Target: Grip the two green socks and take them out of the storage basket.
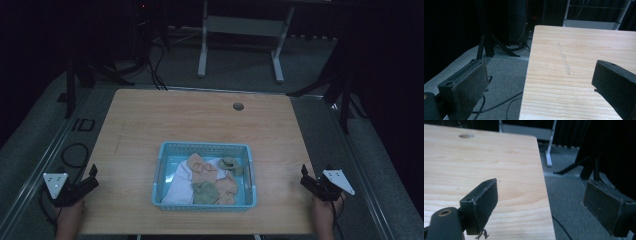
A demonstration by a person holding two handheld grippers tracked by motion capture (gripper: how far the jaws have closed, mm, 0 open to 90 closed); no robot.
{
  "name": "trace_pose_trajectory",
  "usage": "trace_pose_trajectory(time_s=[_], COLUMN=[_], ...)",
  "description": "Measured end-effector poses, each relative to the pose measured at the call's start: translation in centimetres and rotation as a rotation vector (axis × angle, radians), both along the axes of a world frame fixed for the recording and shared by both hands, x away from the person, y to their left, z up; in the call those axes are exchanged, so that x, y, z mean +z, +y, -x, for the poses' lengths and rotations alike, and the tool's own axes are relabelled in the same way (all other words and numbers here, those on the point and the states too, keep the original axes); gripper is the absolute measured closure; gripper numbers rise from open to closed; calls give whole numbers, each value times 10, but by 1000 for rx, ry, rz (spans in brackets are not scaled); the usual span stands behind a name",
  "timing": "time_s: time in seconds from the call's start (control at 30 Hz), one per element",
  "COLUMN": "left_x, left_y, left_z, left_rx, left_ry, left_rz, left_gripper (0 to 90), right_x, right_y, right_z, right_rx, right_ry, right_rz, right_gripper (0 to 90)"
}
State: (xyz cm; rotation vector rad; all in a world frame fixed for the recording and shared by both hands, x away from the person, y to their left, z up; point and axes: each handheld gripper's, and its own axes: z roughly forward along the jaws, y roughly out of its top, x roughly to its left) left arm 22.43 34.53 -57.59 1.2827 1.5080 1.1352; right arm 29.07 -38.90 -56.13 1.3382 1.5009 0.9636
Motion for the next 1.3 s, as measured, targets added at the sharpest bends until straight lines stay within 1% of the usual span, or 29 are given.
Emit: trace_pose_trajectory(time_s=[0.07, 0.13, 0.2, 0.27, 0.3, 0.37, 0.5, 0.53, 0.6, 0.67, 0.73, 0.83, 0.9, 1.0, 1.03, 1.17, 1.23, 1.3], left_x=[0, 0, 0, 0, 0, 0, 0, 0, 0, 0, 0, 0, 0, 0, 0, 0, 0, 0], left_y=[0, 0, 0, 0, 0, 0, 0, 0, 0, 1, 1, 1, 1, 1, 1, 1, 1, 1], left_z=[0, 0, 0, 0, 0, 0, 0, 0, 0, 0, 0, 0, -1, -1, -1, -1, -1, -1], left_rx=[-1, -1, -1, -1, -1, -1, 2, 2, 2, 1, 2, 2, 2, 2, 1, 3, 2, 3], left_ry=[0, -1, 1, -2, -2, -1, 1, 2, 2, 2, 1, 3, 3, 4, 3, 5, 7, 6], left_rz=[0, 1, 0, 2, 2, 5, 4, 4, 6, 7, 7, 7, 8, 7, 8, 6, 6, 7], left_gripper=[7, 7, 7, 7, 7, 7, 7, 7, 7, 7, 7, 7, 7, 7, 7, 7, 7, 7], right_x=[0, 0, 0, 0, 0, 0, 4, 6, 7, 7, 8, 11, 12, 14, 15, 17, 17, 17], right_y=[0, 0, 1, 1, 1, 1, -3, -4, -8, -11, -14, -18, -22, -27, -28, -33, -32, -29], right_z=[-1, -2, -2, -3, -3, -5, -10, -11, -14, -15, -16, -16, -17, -16, -15, -14, -13, -13], right_rx=[-22, -20, -32, -18, -22, -6, 33, 49, 64, 55, 59, 81, 115, 147, 153, 215, 245, 287], right_ry=[11, 14, 13, 20, 25, 48, 114, 138, 190, 239, 295, 409, 493, 593, 617, 715, 764, 811], right_rz=[-1, -6, 0, 1, 8, 8, -18, -28, -48, -55, -64, -63, -75, -57, -57, -58, -32, -4], right_gripper=[121, 121, 121, 121, 121, 121, 127, 127, 132, 132, 134, 136, 136, 135, 137, 137, 137, 137])
